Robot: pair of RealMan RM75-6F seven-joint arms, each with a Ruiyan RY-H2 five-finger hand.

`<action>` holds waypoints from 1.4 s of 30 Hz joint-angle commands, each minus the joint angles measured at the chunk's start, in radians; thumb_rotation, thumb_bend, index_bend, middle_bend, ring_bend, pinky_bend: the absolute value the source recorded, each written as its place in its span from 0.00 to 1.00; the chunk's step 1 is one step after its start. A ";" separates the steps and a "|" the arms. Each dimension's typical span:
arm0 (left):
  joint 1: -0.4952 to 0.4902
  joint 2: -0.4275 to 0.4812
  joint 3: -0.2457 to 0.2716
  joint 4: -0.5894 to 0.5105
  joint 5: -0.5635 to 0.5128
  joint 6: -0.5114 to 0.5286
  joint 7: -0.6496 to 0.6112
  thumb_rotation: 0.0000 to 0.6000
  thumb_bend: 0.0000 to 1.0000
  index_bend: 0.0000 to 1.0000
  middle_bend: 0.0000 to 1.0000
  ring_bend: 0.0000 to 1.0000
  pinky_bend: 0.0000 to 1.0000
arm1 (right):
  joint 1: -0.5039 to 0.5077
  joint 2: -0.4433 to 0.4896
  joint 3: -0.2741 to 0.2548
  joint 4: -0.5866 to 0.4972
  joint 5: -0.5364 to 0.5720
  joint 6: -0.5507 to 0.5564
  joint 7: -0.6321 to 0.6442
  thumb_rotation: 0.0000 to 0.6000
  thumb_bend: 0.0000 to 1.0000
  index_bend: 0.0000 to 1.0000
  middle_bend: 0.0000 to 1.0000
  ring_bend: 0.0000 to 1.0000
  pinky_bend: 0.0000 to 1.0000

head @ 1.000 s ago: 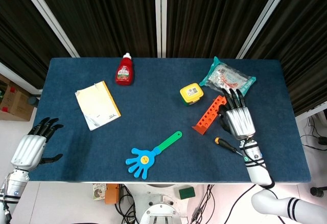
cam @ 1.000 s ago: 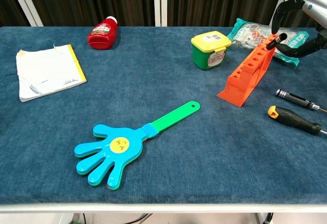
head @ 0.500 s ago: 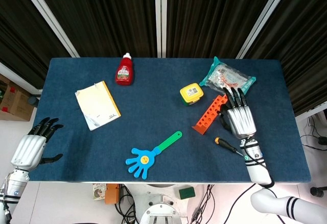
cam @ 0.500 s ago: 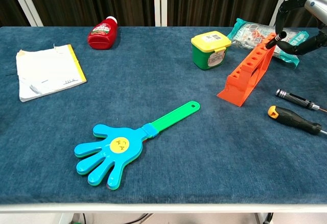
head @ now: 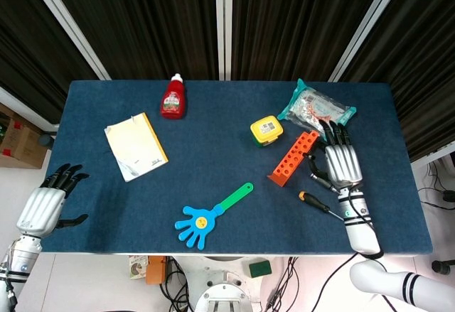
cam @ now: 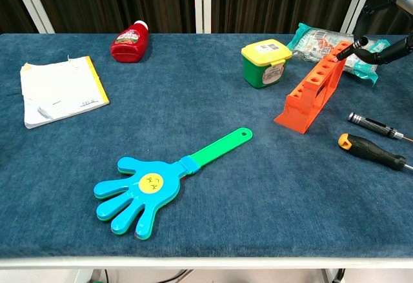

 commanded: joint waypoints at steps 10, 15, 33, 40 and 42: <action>-0.006 -0.004 -0.001 0.002 -0.010 -0.014 0.006 1.00 0.01 0.22 0.11 0.04 0.23 | 0.042 0.089 0.043 -0.131 0.166 -0.082 -0.058 1.00 0.38 0.61 0.04 0.00 0.00; -0.009 -0.006 -0.001 0.004 -0.012 -0.021 0.006 1.00 0.01 0.22 0.11 0.04 0.23 | 0.078 0.126 0.054 -0.177 0.265 -0.115 -0.126 1.00 0.38 0.61 0.04 0.00 0.00; -0.015 -0.010 0.001 0.012 -0.007 -0.027 0.000 1.00 0.01 0.22 0.11 0.04 0.23 | 0.166 0.164 0.051 -0.196 0.436 -0.140 -0.190 1.00 0.38 0.62 0.05 0.00 0.00; -0.016 -0.010 0.000 0.012 -0.012 -0.030 0.001 1.00 0.01 0.22 0.11 0.04 0.23 | 0.192 0.173 0.042 -0.206 0.478 -0.138 -0.201 1.00 0.38 0.62 0.05 0.00 0.00; -0.016 -0.010 0.000 0.012 -0.012 -0.029 0.000 1.00 0.01 0.22 0.11 0.04 0.23 | 0.197 0.174 0.040 -0.209 0.486 -0.138 -0.200 1.00 0.38 0.61 0.05 0.00 0.00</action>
